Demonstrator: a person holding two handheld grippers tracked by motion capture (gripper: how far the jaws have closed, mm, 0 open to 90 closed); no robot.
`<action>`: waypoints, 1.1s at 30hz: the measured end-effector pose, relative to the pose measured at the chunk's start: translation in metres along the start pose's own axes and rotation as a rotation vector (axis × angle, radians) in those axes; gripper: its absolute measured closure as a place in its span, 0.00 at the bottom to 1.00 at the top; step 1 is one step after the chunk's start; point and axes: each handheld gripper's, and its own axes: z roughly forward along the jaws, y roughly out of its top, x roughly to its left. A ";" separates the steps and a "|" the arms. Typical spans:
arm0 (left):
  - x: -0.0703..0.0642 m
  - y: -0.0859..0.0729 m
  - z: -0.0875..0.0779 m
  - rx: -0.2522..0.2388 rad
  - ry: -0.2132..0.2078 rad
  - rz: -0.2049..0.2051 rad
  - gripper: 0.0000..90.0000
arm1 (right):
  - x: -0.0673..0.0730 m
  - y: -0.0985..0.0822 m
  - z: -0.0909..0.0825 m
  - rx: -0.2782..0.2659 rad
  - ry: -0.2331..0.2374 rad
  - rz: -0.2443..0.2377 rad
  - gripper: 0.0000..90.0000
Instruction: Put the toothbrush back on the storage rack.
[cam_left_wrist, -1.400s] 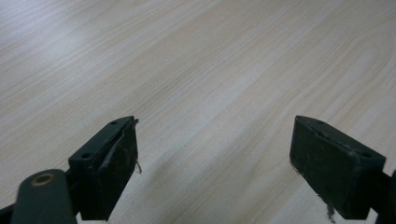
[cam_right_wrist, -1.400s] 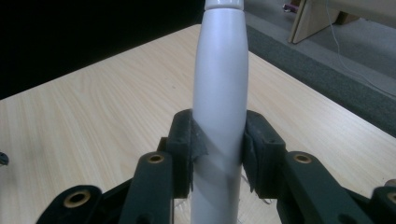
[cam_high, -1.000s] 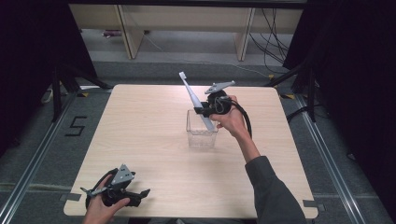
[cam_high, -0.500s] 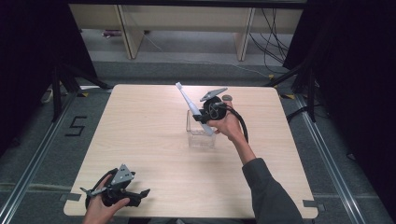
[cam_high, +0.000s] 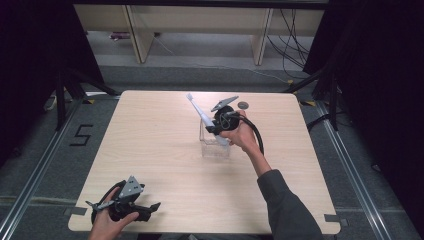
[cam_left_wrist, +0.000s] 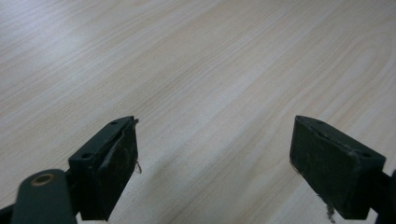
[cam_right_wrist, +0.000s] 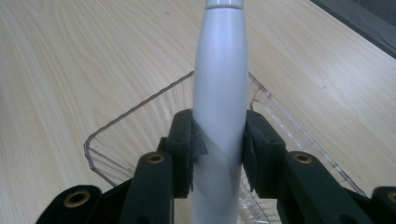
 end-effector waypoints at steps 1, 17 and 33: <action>-0.002 -0.001 -0.001 0.011 0.006 -0.024 0.17 | 0.000 0.000 0.001 -0.007 -0.008 -0.010 0.74; -0.001 -0.001 -0.001 0.015 0.008 -0.020 0.17 | -0.001 -0.003 0.011 0.071 -0.006 -0.026 0.74; -0.001 -0.001 -0.001 0.015 0.008 -0.020 0.17 | 0.005 -0.004 0.013 0.149 0.007 0.016 0.74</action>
